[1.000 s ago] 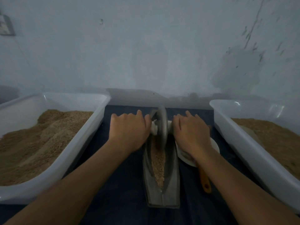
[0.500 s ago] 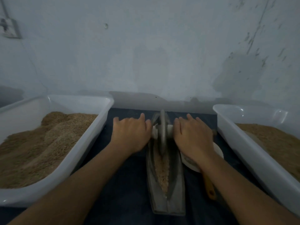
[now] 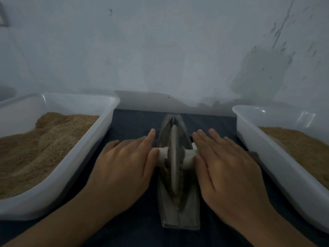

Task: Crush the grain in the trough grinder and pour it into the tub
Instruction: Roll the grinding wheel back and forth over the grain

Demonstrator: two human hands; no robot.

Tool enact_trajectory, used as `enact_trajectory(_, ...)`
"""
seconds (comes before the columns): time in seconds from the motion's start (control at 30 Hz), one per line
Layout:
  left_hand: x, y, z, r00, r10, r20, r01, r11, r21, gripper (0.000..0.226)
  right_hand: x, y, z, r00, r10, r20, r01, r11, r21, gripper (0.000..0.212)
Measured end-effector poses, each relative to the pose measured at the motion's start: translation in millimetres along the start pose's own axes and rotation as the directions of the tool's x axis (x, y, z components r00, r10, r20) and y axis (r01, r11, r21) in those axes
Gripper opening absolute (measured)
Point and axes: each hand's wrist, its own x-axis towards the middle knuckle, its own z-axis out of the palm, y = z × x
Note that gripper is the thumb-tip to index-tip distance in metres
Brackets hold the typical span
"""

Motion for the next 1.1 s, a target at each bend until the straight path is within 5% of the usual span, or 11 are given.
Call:
enact_trajectory(0.2,37.4,-4.3,14.4,0.999,-0.022,0.041,0.015,0.988,0.153,0.059,35.7,3.3,18.0,0.990,0.104,0.096,-0.104,0.995,0.000,0.055)
enact_trajectory(0.3,82.8,-11.6,37.7,0.990,-0.028,0.139,-0.034,0.906,0.422,0.032,75.9,12.1,36.6,0.957,0.205,0.205,-0.207,0.978,-0.011,0.057)
enact_trajectory(0.43,113.9,-16.6,45.6,0.973,-0.103,0.208,0.013,0.919,0.395,0.015,101.6,15.7,49.0,0.914,0.306,0.267,-0.330,0.943,0.050,0.046)
enact_trajectory(0.57,77.9,-4.6,31.6,0.997,-0.018,0.074,-0.008,0.941,0.340,0.021,70.8,13.4,37.1,0.957,0.230,0.177,-0.235,0.972,0.007,0.051)
enact_trajectory(0.67,35.2,-1.9,16.8,0.999,-0.034,-0.025,0.035,0.997,0.073,0.053,29.6,3.0,18.7,0.992,0.111,0.055,-0.109,0.994,-0.027,0.053)
enact_trajectory(0.73,10.5,0.3,6.3,0.996,-0.017,-0.083,0.017,1.000,-0.004,0.051,9.2,-0.4,7.2,0.999,0.042,0.025,-0.042,0.999,0.008,0.052)
enact_trajectory(0.93,26.4,-0.2,11.1,0.998,-0.012,-0.055,0.013,1.000,0.018,0.052,11.1,6.0,11.7,0.999,0.041,-0.022,-0.040,0.999,0.006,0.052)
enact_trajectory(1.1,85.1,-18.7,47.4,0.985,-0.029,0.167,-0.038,0.923,0.382,0.015,79.8,19.5,44.1,0.980,0.140,0.145,-0.133,0.990,-0.054,0.057)
